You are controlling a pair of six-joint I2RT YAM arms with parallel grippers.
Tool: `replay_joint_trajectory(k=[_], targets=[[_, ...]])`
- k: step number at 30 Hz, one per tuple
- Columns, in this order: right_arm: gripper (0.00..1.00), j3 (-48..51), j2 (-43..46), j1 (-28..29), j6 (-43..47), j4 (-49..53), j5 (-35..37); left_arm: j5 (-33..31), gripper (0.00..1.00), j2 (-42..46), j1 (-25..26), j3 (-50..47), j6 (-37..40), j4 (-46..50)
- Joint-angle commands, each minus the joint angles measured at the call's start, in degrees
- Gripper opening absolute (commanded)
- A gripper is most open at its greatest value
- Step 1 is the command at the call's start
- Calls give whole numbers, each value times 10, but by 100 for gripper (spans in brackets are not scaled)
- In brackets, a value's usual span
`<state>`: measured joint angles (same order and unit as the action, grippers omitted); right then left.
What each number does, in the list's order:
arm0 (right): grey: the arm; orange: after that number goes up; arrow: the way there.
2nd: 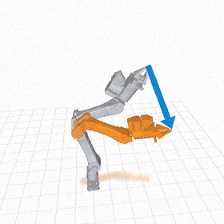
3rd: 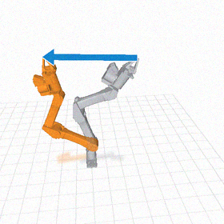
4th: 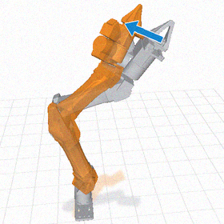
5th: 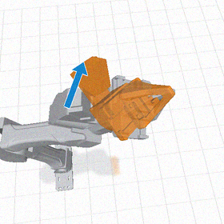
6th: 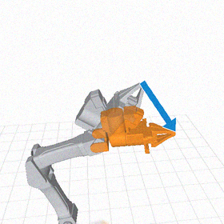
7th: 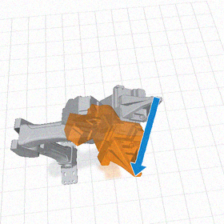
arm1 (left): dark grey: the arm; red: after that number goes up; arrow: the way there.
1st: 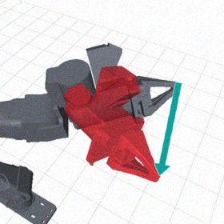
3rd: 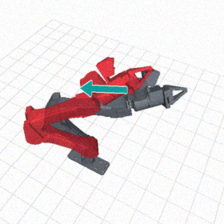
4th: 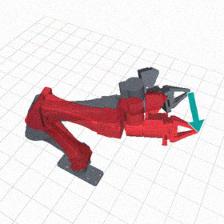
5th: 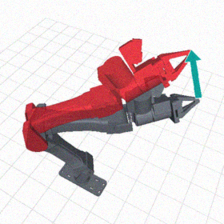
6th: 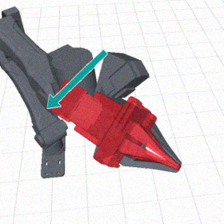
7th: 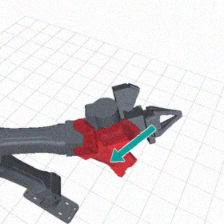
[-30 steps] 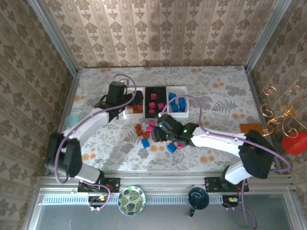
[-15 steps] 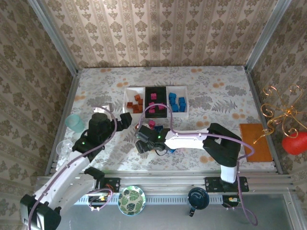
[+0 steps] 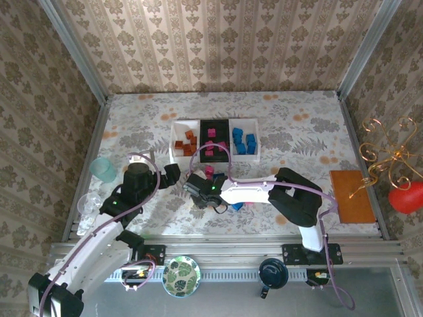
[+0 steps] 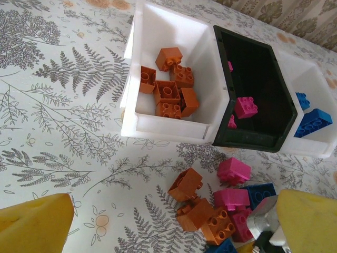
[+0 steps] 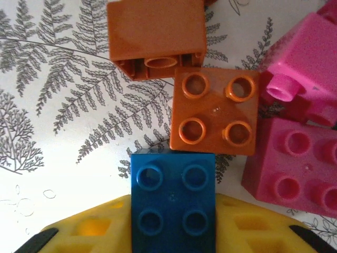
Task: Sort the legos into containers by color
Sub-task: Pick up the lego from the bottom-center of the table, then place the lego in the container.
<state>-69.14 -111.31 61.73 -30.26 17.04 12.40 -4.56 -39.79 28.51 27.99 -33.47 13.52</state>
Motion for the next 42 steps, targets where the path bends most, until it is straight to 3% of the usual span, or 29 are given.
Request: replay_joint_trajectory(k=[1, 7, 11, 15, 21, 27, 32, 34, 36, 42], targets=[[31, 39, 44, 1, 32, -41, -62, 12, 100, -1, -3, -7, -9, 6], [26, 122, 164, -27, 53, -87, -163, 33, 100, -10, -7, -8, -6, -2], [26, 162, 254, -76, 53, -90, -169, 45, 100, -18, -7, -12, -3, -14], [26, 166, 313, -166, 46, -64, -137, 58, 100, -27, -6, -15, -3, -25], [26, 66, 246, -292, 36, 5, -61, 70, 100, -35, -2, -20, -6, -30], [26, -70, 94, -338, 43, 57, -21, 75, 98, -43, 7, -22, -9, -29], [35, -152, 26, -347, 43, 87, -2, 77, 98, -59, 19, -23, -9, -30], [53, -173, 14, -349, 42, 98, -4, 78, 98, -66, 23, -23, -8, -32], [63, -176, 21, -348, 45, 98, -8, 80, 98, -69, 25, -22, -7, -34], [69, -97, 115, -320, 42, 72, -20, 81, 99, -72, 31, -24, -4, -39]])
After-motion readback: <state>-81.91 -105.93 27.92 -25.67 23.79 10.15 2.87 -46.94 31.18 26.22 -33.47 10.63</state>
